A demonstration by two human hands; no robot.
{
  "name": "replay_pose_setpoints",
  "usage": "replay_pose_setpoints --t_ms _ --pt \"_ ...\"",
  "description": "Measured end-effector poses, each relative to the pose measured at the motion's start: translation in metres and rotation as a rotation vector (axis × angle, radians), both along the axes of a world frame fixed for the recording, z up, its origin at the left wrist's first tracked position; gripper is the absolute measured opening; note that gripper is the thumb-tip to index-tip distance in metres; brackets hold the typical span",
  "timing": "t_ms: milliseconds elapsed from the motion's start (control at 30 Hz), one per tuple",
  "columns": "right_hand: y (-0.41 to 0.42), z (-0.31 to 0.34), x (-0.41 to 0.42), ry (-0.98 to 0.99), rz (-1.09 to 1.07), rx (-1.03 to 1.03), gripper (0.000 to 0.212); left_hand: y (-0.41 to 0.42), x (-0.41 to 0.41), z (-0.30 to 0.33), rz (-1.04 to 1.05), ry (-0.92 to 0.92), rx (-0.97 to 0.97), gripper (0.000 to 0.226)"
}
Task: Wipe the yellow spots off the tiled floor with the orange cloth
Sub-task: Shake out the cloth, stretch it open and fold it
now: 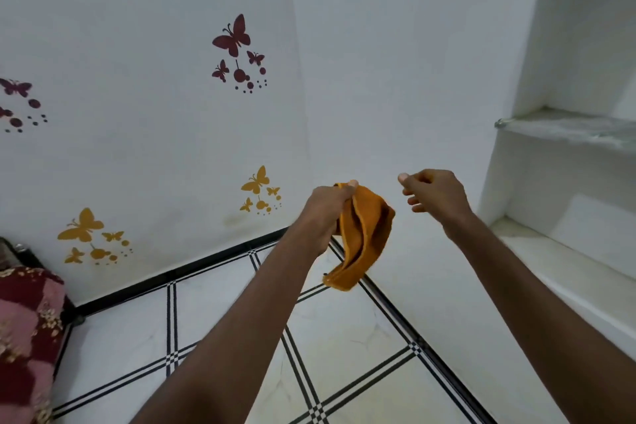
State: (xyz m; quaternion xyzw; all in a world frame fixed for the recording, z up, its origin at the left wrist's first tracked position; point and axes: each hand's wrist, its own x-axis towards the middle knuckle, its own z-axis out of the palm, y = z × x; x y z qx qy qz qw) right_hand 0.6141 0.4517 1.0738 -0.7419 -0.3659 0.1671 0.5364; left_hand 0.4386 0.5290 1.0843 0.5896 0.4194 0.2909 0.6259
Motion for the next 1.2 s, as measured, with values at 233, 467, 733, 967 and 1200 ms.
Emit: replay_pose_setpoints --t_ms 233,467,733,967,1200 --pt "-0.038 -0.002 -0.011 -0.344 0.152 -0.042 0.022 -0.048 0.031 0.014 -0.127 0.028 0.008 0.03" --pt "-0.081 0.015 0.003 -0.043 0.325 0.045 0.015 -0.069 0.017 0.024 -0.081 0.088 0.118 0.027" --pt "-0.117 0.037 0.013 0.289 -0.162 0.185 0.021 -0.053 -0.06 0.036 0.02 -0.017 0.127 0.015" --pt "-0.142 0.045 -0.022 0.219 -0.299 0.212 0.016 -0.039 -0.137 0.054 0.06 -0.005 0.173 0.035" --pt "-0.188 0.058 -0.056 0.137 -0.103 0.263 0.02 -0.046 -0.178 0.072 -0.066 0.064 0.346 0.033"
